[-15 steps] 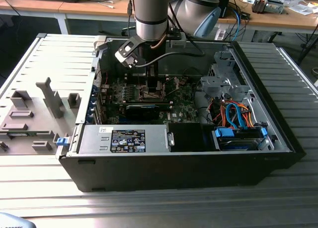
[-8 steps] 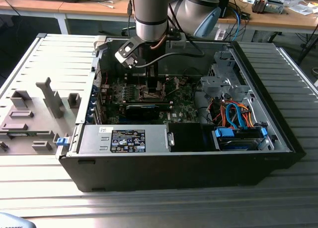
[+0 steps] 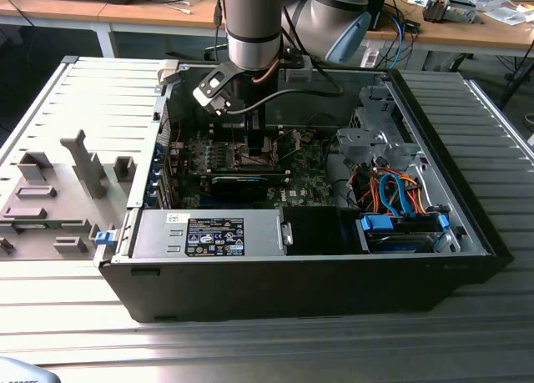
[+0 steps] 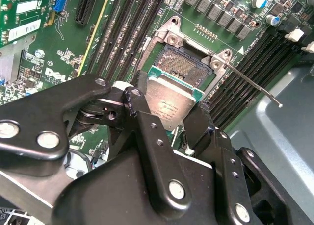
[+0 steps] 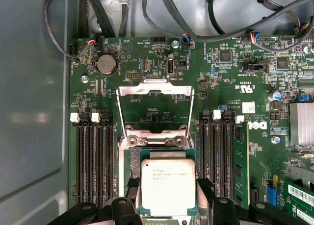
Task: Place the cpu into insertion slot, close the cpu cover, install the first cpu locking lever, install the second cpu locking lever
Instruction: 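Place the cpu into insertion slot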
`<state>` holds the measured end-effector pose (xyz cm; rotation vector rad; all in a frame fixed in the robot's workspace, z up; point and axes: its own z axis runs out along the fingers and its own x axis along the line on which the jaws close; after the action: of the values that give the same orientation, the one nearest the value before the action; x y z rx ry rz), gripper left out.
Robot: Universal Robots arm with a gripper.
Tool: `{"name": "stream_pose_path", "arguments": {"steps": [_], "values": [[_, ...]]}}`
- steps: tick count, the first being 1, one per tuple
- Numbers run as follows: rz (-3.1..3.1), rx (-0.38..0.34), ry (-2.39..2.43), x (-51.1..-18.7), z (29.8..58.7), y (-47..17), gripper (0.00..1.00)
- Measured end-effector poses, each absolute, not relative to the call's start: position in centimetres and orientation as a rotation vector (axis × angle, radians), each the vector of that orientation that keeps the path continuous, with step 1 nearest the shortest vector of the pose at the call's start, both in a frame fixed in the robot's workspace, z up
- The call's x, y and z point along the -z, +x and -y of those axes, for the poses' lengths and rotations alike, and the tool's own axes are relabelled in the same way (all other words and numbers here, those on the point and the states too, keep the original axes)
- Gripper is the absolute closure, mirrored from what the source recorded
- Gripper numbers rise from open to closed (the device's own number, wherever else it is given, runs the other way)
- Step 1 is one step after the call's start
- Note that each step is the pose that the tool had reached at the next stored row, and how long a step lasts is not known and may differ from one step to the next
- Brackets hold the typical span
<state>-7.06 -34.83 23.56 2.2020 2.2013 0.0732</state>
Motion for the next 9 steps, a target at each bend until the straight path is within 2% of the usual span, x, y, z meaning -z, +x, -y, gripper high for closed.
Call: {"name": "stream_pose_path", "arguments": {"steps": [9], "values": [[-2.201, -0.073, 2.202, -23.36, 34.83, -7.07, 0.46]]}}
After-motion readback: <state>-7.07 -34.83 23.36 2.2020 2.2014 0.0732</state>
